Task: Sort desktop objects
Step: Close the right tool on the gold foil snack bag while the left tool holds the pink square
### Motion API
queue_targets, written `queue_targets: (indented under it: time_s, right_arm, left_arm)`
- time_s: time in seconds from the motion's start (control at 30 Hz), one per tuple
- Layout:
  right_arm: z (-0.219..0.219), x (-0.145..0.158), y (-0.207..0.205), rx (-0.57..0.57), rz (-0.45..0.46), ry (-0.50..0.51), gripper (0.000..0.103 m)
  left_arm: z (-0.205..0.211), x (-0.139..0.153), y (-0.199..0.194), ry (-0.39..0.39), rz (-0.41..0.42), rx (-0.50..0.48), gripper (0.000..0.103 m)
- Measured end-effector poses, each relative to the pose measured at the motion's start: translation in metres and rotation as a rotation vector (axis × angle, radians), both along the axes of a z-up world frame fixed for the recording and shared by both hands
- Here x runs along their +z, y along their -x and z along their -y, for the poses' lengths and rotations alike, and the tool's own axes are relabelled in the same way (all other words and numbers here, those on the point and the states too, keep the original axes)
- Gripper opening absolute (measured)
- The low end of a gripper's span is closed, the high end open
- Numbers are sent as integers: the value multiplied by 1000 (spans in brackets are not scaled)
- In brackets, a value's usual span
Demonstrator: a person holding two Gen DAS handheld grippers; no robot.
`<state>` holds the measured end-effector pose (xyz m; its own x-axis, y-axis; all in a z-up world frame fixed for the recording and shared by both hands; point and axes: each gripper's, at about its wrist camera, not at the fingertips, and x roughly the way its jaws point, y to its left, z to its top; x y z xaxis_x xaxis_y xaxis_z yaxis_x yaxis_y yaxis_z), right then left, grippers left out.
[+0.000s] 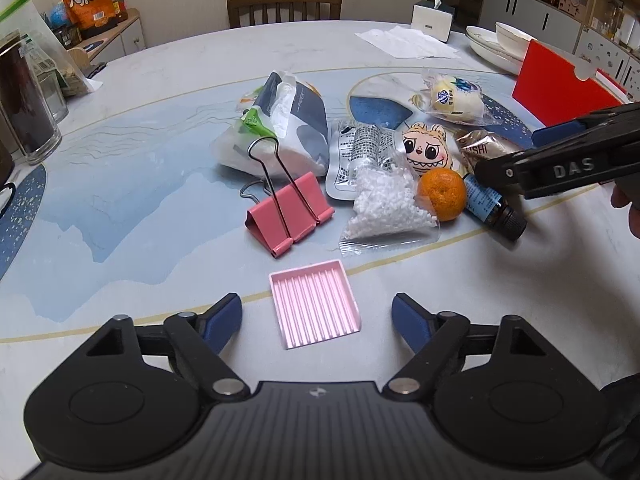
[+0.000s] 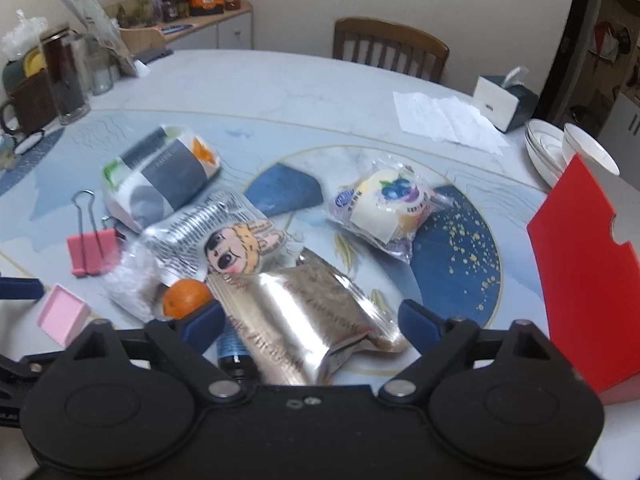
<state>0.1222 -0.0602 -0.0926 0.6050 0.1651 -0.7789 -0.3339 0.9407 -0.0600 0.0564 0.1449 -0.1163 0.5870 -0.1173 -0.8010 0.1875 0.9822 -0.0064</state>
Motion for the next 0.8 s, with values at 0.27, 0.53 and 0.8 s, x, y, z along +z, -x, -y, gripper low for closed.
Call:
queue_targets:
  time_s: [0.27,0.53,0.8]
  right_arm:
    - [6,0,-9,-43,-41,-58,70]
    - [6,3,-10,-58,-45,-61,61]
    - [12,11,-7,-83,-43,-62,45]
  left_arm:
    - [0,0,-3,-1,18,-14,67]
    - [-2,3,-5,-4,17,-14,46]
    - [-7,4,-9,15,13,-10,42]
